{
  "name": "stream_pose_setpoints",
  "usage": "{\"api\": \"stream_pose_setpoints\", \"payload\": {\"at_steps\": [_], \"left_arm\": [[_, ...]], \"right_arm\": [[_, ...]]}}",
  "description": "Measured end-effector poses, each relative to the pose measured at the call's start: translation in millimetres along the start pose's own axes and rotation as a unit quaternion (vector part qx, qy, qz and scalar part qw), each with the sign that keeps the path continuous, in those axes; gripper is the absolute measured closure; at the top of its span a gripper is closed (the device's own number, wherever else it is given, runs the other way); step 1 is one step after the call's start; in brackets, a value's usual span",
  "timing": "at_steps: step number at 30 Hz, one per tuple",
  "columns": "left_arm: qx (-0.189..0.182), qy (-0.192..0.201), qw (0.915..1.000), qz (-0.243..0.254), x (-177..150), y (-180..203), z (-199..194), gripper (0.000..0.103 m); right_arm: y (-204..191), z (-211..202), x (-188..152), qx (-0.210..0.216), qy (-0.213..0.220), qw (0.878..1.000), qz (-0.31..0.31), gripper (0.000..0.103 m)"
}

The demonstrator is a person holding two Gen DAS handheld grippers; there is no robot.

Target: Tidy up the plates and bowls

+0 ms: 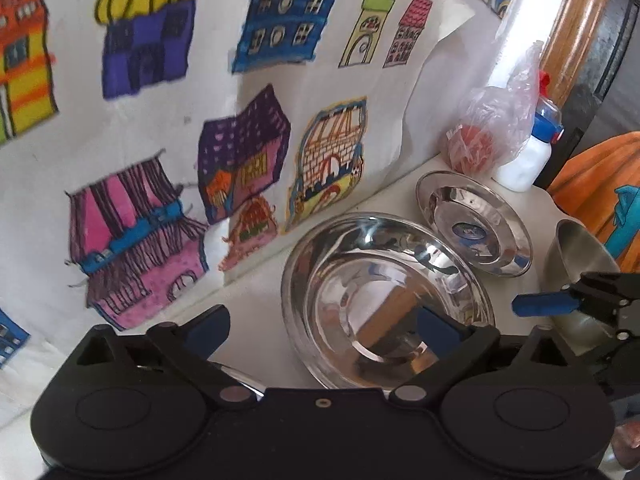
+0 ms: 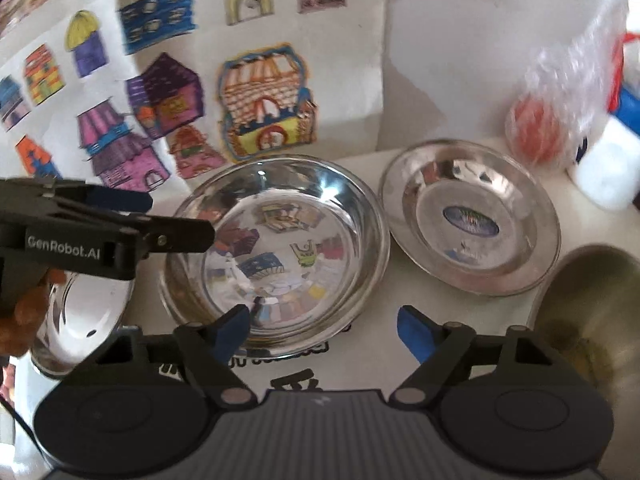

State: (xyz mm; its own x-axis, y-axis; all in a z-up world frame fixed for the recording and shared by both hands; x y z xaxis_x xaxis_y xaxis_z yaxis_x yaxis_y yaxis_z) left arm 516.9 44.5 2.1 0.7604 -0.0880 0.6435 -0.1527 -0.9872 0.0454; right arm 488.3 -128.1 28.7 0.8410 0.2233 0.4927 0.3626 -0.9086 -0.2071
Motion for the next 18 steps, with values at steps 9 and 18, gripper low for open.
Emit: {"api": "stream_pose_setpoints", "payload": {"at_steps": [9, 18], "left_arm": [[-0.017, -0.035, 0.9985, -0.038, -2, -3, 10, 0.053], [-0.021, -0.059, 0.9957, -0.068, -6, -7, 19, 0.072]], "right_arm": [[16, 12, -3, 0.021, -0.003, 0.997, 0.069, 0.059], [26, 10, -6, 0.013, 0.024, 0.995, 0.097, 0.079]]}}
Point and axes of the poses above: each gripper's, at about its wrist camera, not at the fingertips, and z roughly the way its jaws point, y to its right, x to its top, the point moved 5 cm from there along z, roughly the way its jaws point, and after that the axes turned 12 degrees about x, right-handed, at the moved point
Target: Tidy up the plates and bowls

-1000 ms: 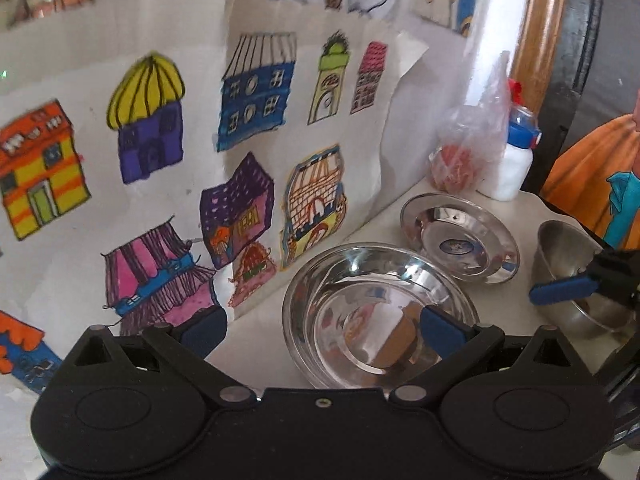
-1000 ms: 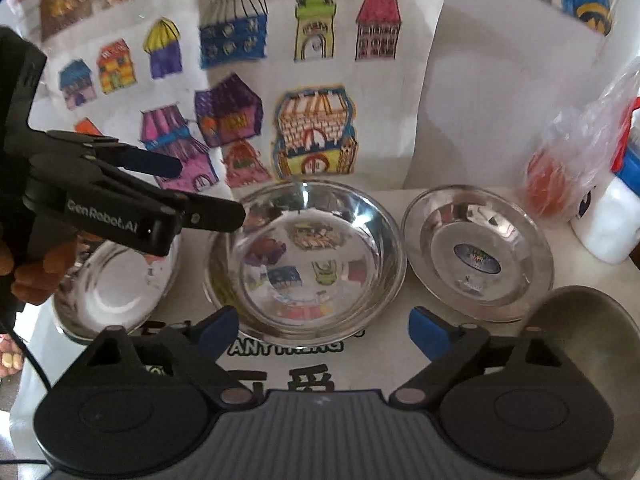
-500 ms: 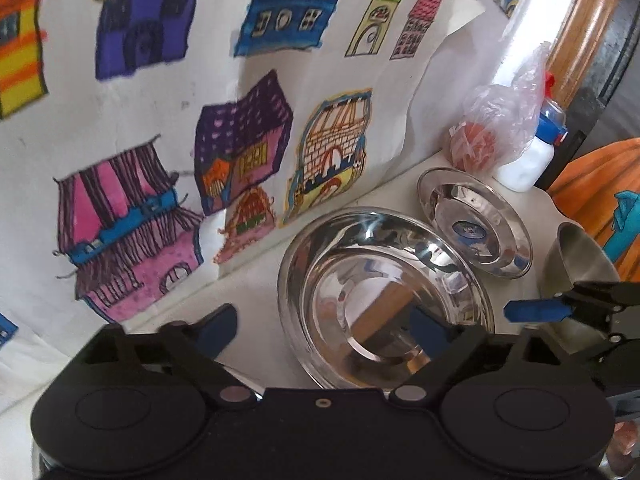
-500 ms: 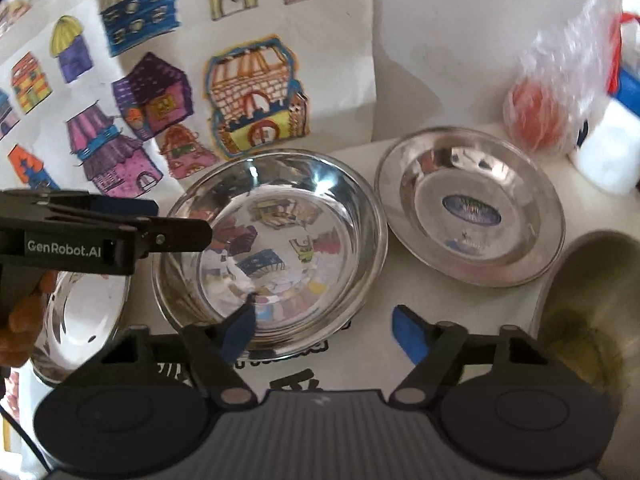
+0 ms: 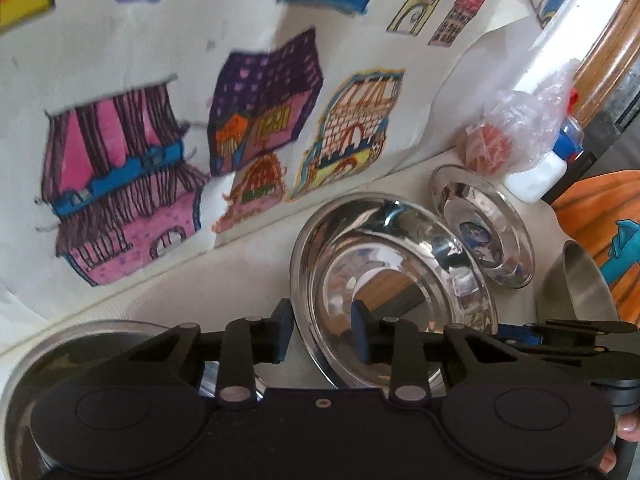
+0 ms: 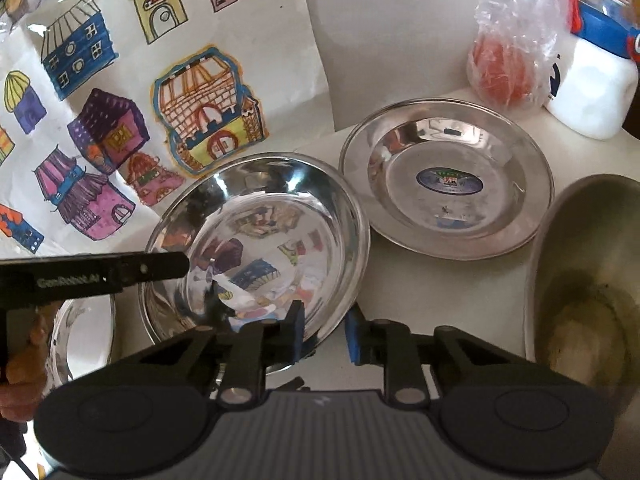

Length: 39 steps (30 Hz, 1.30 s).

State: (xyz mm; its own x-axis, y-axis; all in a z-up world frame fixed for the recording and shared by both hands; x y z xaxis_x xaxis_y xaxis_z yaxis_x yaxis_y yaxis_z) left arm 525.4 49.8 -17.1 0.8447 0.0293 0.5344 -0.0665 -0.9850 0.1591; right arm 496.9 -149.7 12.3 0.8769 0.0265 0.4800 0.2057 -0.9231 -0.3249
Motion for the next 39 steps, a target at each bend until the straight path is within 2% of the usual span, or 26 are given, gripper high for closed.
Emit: {"api": "stream_pose_setpoints", "payload": {"at_steps": [2, 4, 5, 9, 14, 17, 21, 30, 35, 39], "left_arm": [[0.007, -0.002, 1.0000, -0.006, -3, 0, 2, 0.078], [0.019, 0.002, 0.9998, -0.009, -5, -1, 1, 0.090], [0.018, 0.003, 0.9997, -0.014, -6, -2, -1, 0.091], [0.007, 0.016, 0.9994, -0.030, -6, -6, -16, 0.091], [0.007, 0.047, 0.9986, -0.023, -8, -3, -48, 0.091], [0.007, 0.064, 0.9977, -0.023, -11, -7, -74, 0.091], [0.025, 0.081, 0.9962, -0.024, -24, -25, -109, 0.090], [0.079, 0.080, 0.9920, -0.058, -63, -96, -148, 0.089], [0.108, 0.065, 0.9893, -0.073, -81, -129, -144, 0.089], [0.126, 0.056, 0.9881, -0.068, -89, -138, -134, 0.088]], "right_arm": [[-1, -2, -1, -0.004, 0.005, 1.000, 0.001, 0.080], [-1, -5, -1, -0.001, 0.010, 1.000, 0.001, 0.080], [-2, -8, -1, 0.004, 0.015, 1.000, 0.002, 0.080], [-8, -23, 0, 0.008, 0.036, 0.999, -0.012, 0.081], [-25, -46, -2, 0.016, 0.053, 0.998, -0.026, 0.081], [-44, -56, -4, 0.026, 0.060, 0.997, -0.042, 0.081], [-75, -60, -8, 0.044, 0.061, 0.995, -0.067, 0.081], [-150, -20, -23, 0.077, 0.028, 0.989, -0.125, 0.080], [-176, 2, -28, 0.059, 0.006, 0.985, -0.159, 0.080], [-183, 12, -36, 0.039, -0.006, 0.983, -0.181, 0.080]]}}
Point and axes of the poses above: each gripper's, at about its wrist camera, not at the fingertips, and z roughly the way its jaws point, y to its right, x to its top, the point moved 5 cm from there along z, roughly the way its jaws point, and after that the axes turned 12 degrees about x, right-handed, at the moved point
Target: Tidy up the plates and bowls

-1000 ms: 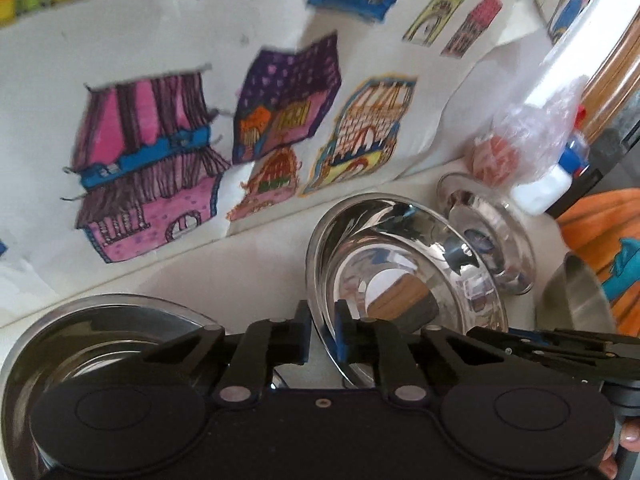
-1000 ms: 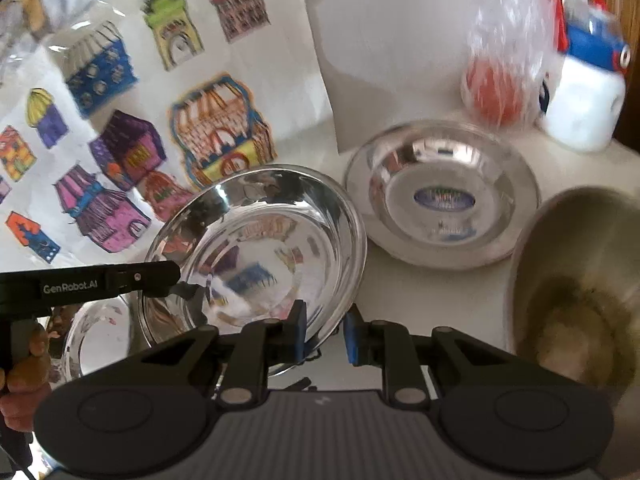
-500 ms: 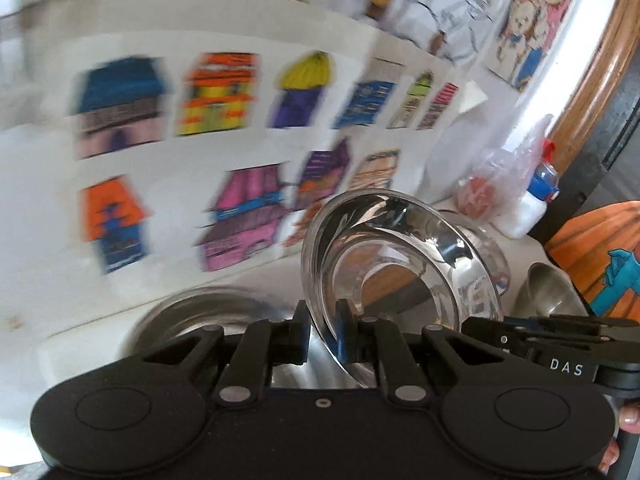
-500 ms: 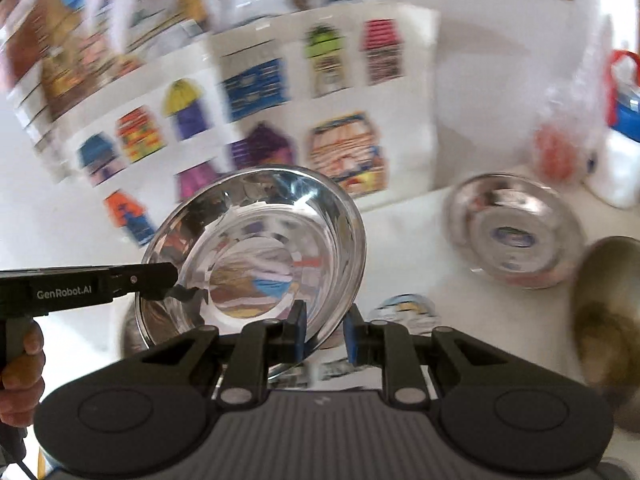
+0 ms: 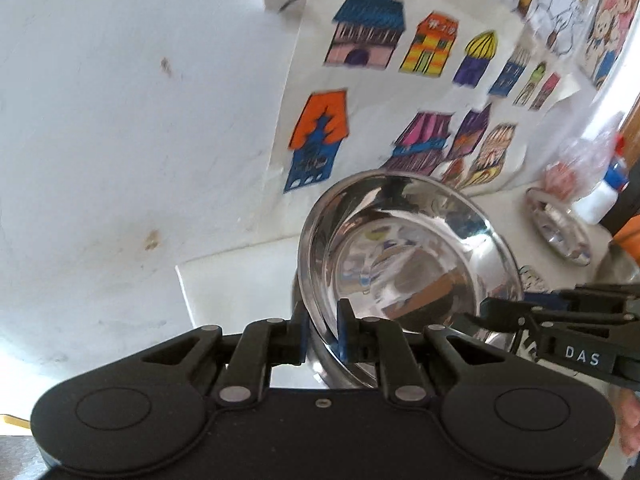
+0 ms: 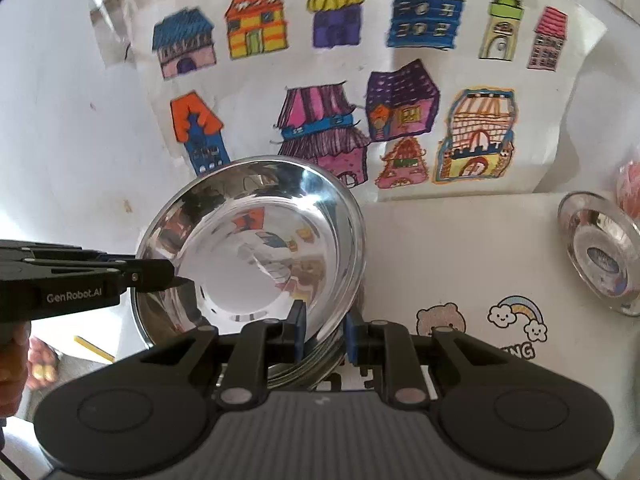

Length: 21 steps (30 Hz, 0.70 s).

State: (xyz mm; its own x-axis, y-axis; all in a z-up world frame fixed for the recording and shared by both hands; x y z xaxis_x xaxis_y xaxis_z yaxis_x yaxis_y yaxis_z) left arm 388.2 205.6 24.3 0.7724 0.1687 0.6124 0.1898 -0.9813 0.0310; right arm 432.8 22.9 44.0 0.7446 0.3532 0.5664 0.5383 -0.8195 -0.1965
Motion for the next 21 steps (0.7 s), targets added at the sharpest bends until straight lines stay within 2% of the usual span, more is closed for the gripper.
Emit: {"api": "stream_pose_setpoints", "payload": {"at_steps": [5, 11, 21], "left_arm": [[0.012, 0.002, 0.9998, 0.015, -3, 0, 2, 0.087], [0.032, -0.014, 0.9987, 0.038, -2, 9, 4, 0.085], [0.069, -0.034, 0.9931, 0.089, 0, 28, 6, 0.082]], "right_arm": [[-4, 9, -3, -0.012, -0.020, 1.000, -0.014, 0.079], [-8, 10, 0, -0.024, -0.040, 0.998, -0.031, 0.077], [-2, 13, 0, -0.040, -0.070, 0.996, -0.043, 0.074]]}}
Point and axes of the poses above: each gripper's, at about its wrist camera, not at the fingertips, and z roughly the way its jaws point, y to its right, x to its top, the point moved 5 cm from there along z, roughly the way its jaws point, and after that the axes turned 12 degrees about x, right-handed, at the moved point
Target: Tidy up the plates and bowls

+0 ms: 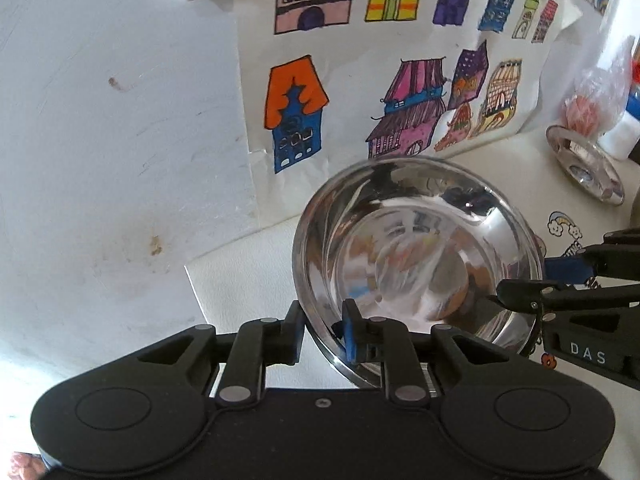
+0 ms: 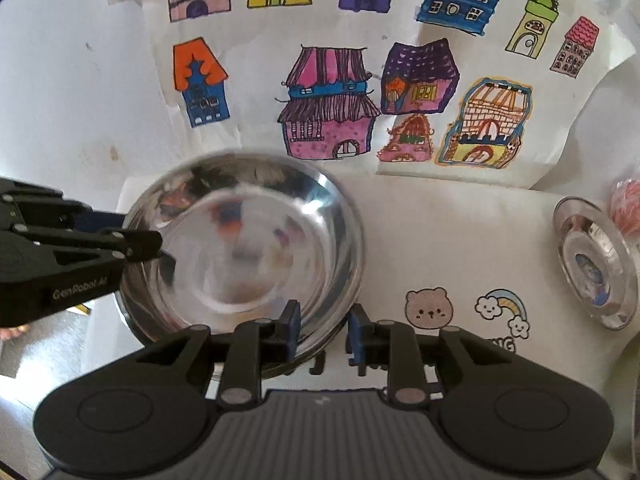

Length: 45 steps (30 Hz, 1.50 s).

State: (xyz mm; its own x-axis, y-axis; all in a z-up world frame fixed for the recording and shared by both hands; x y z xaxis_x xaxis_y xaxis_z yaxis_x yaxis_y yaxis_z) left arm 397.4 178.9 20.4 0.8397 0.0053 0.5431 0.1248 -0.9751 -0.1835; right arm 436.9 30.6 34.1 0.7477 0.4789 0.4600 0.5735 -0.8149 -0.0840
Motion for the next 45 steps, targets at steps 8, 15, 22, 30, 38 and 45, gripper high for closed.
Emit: {"api": "stream_pose_setpoints", "payload": {"at_steps": [8, 15, 22, 30, 38, 45], "left_arm": [[0.005, 0.009, 0.9999, 0.001, -1, 1, -2, 0.082], [-0.008, 0.039, 0.9989, -0.026, 8, -8, -24, 0.062], [-0.025, 0.094, 0.9941, -0.049, 22, 3, -54, 0.016], [-0.059, 0.129, 0.9885, -0.052, 45, 45, -75, 0.001], [-0.123, 0.113, 0.9842, -0.057, 72, 122, -54, 0.001], [-0.155, 0.079, 0.9830, -0.059, 89, 189, -12, 0.001]], "right_arm": [[-7, -10, 1, -0.003, 0.020, 0.999, -0.038, 0.063], [8, -36, -5, 0.015, 0.048, 0.998, -0.029, 0.032], [43, -83, -4, 0.009, 0.089, 0.996, -0.008, 0.005], [109, -143, -4, -0.010, 0.132, 0.991, 0.035, 0.000], [197, -174, -7, -0.043, 0.153, 0.982, 0.104, 0.000], [282, -155, -2, -0.053, 0.132, 0.975, 0.171, 0.000]]}}
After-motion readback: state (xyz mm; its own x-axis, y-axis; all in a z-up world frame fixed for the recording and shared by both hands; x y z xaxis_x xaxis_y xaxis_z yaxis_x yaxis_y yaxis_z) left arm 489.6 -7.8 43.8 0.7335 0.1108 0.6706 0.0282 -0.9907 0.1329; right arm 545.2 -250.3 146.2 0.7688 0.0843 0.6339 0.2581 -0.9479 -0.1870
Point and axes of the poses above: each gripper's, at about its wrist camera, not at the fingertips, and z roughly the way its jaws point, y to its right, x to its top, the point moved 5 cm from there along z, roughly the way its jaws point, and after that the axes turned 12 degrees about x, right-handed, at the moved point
